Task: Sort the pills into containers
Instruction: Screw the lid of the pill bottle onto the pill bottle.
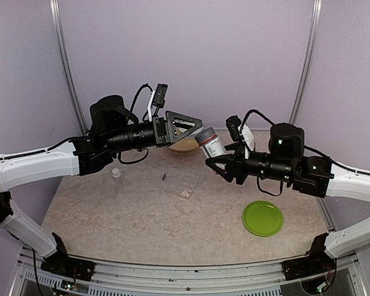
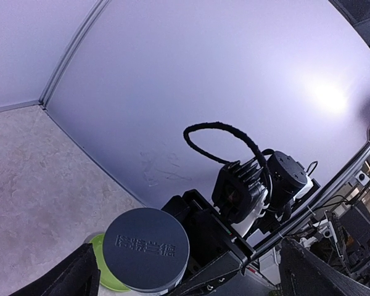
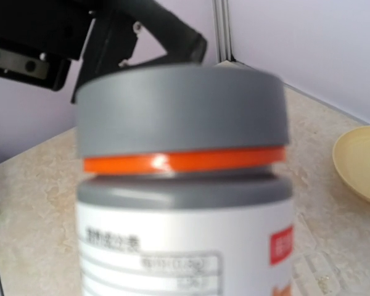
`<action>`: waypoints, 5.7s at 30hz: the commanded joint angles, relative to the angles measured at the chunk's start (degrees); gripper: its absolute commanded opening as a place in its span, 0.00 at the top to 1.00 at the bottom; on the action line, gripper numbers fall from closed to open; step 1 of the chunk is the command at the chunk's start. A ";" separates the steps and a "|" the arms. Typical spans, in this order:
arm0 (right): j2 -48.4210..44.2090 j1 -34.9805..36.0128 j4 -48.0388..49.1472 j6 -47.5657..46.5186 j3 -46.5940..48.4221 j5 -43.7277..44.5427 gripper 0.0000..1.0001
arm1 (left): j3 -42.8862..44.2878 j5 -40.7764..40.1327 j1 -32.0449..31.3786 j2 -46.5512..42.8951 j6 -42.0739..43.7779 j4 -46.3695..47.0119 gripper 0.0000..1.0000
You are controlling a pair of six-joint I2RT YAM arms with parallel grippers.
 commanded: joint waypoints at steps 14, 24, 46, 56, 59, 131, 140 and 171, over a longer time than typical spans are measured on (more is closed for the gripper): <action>2.63 -0.30 4.78 -1.17 1.64 -1.20 0.88 | 0.72 -5.02 -1.11 0.94 -2.53 -2.39 0.01; 5.90 -0.30 4.95 -2.00 3.07 -0.78 0.89 | 1.71 -4.54 -1.62 2.10 -2.86 -2.36 0.01; 12.10 1.91 7.88 -2.53 3.32 -5.23 0.89 | 1.11 -2.60 -1.80 2.67 -5.01 2.17 0.01; 5.49 2.10 5.66 -2.54 1.65 1.40 0.89 | 0.68 -7.67 -0.60 1.13 -3.97 -3.90 0.01; 3.63 1.96 3.11 -3.89 1.81 5.00 0.89 | 2.36 -9.32 -0.42 1.74 -3.21 -9.64 0.01; 7.95 7.40 -4.53 -11.22 4.61 17.77 0.90 | 8.99 -11.11 0.38 4.49 -5.59 -25.52 0.01; 7.37 7.40 -6.03 -12.54 5.50 19.65 0.90 | 11.46 -9.70 0.29 7.02 -5.77 -29.33 0.13; 5.28 5.59 -3.24 -4.32 4.23 8.63 0.89 | 3.56 1.40 -1.01 4.69 1.29 -12.20 0.57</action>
